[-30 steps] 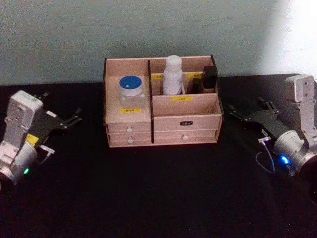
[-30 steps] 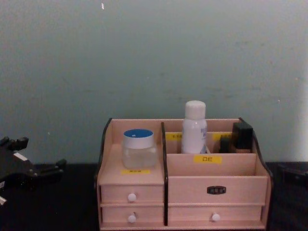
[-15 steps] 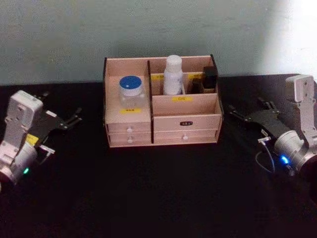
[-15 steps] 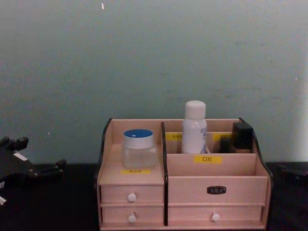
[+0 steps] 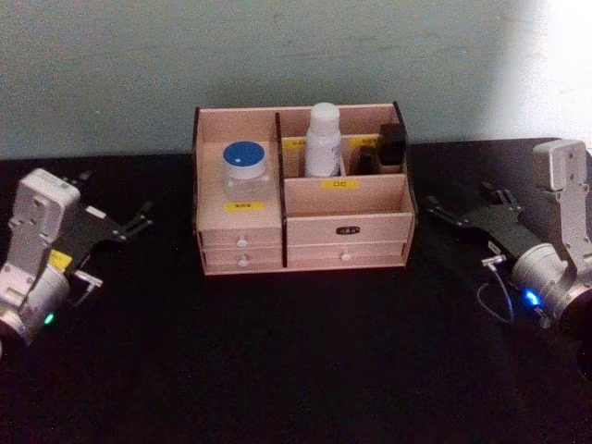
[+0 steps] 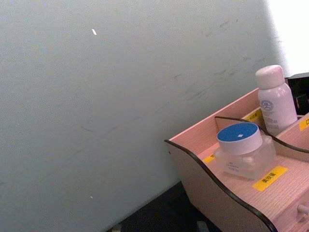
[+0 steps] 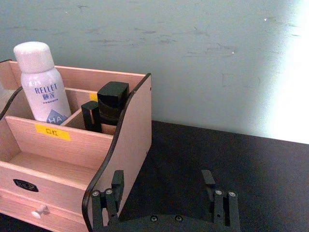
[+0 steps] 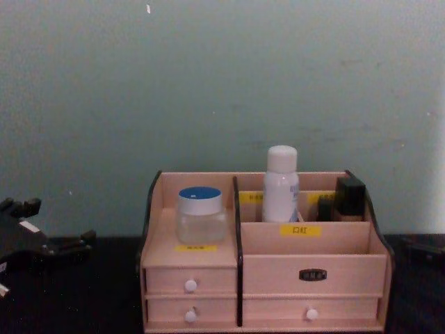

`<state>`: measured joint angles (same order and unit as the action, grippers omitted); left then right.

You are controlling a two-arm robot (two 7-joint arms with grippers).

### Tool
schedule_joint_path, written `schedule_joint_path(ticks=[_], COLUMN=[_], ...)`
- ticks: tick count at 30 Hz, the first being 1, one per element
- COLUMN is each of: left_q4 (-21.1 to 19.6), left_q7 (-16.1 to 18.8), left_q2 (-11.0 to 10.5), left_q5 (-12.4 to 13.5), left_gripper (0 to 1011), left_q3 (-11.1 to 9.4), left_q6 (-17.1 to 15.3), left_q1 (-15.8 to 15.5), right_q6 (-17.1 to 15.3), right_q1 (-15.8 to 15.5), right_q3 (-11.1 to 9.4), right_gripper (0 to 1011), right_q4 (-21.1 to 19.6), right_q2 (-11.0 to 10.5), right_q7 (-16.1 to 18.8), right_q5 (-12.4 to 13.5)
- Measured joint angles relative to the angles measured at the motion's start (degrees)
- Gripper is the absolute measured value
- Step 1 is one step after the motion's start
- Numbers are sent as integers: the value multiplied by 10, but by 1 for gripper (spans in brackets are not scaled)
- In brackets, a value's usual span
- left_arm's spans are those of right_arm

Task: Pick up the facial cleanser and watermelon frost from the table and place them into the tiered storage box.

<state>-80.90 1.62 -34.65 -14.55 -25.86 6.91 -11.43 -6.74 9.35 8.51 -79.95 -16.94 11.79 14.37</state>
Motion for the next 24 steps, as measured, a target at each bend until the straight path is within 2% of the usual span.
schedule_joint_path(ticks=[24], left_q4=[0], left_q7=[0], left_q2=[0], left_q5=[0], left_gripper=[1001], left_q3=[0], left_q6=[0], left_q1=[0], right_q6=[0], right_q1=[0], right_q3=[0], right_gripper=[1002], right_q4=[0], right_q2=[0], right_q7=[0], right_q5=[0])
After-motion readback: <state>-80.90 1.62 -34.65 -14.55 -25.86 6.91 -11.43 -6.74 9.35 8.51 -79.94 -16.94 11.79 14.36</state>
